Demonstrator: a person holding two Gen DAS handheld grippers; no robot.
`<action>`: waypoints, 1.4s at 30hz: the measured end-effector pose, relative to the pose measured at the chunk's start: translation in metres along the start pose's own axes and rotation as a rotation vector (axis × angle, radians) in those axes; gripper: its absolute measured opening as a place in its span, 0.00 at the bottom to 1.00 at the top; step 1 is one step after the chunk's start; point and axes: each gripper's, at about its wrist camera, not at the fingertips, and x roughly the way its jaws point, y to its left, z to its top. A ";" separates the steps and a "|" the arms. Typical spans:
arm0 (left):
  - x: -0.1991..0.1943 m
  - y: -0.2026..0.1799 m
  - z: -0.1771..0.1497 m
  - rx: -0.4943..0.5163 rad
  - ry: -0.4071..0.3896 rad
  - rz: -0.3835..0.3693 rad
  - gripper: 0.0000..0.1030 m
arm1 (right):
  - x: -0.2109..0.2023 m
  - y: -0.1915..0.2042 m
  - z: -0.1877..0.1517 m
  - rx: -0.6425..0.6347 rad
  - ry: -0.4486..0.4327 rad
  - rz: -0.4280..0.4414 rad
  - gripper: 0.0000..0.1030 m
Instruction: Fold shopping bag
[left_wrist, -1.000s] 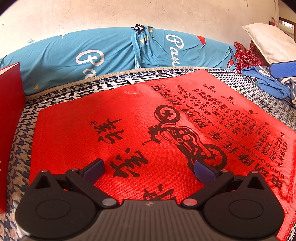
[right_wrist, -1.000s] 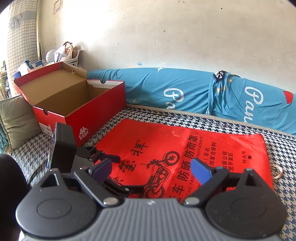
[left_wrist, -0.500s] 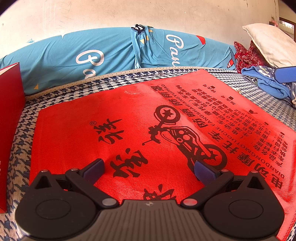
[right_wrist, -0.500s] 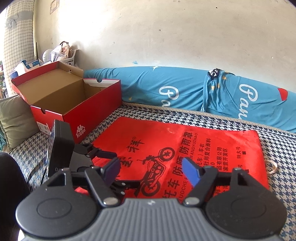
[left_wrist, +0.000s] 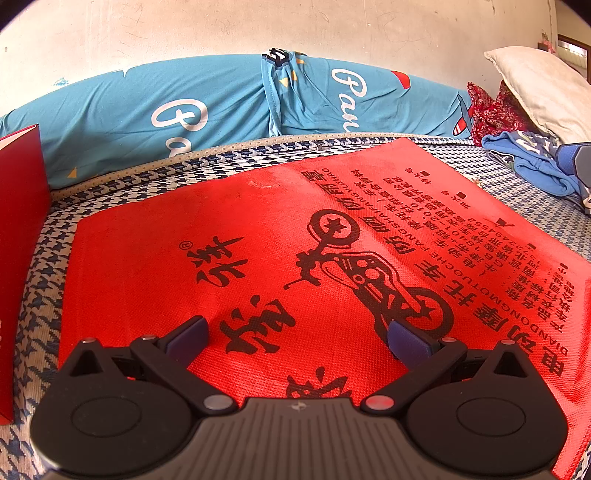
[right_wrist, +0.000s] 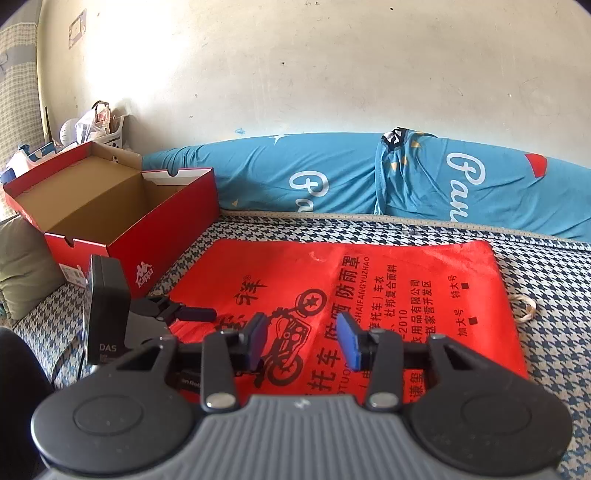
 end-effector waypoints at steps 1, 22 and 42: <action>0.000 0.000 0.000 0.000 0.000 0.000 1.00 | -0.001 -0.001 0.000 0.005 -0.001 -0.002 0.52; 0.000 0.000 0.000 0.000 -0.001 -0.001 1.00 | 0.001 0.018 -0.002 -0.048 -0.010 0.019 1.00; 0.000 0.000 0.000 0.000 -0.001 -0.002 1.00 | 0.007 0.018 -0.003 -0.045 0.017 0.002 1.00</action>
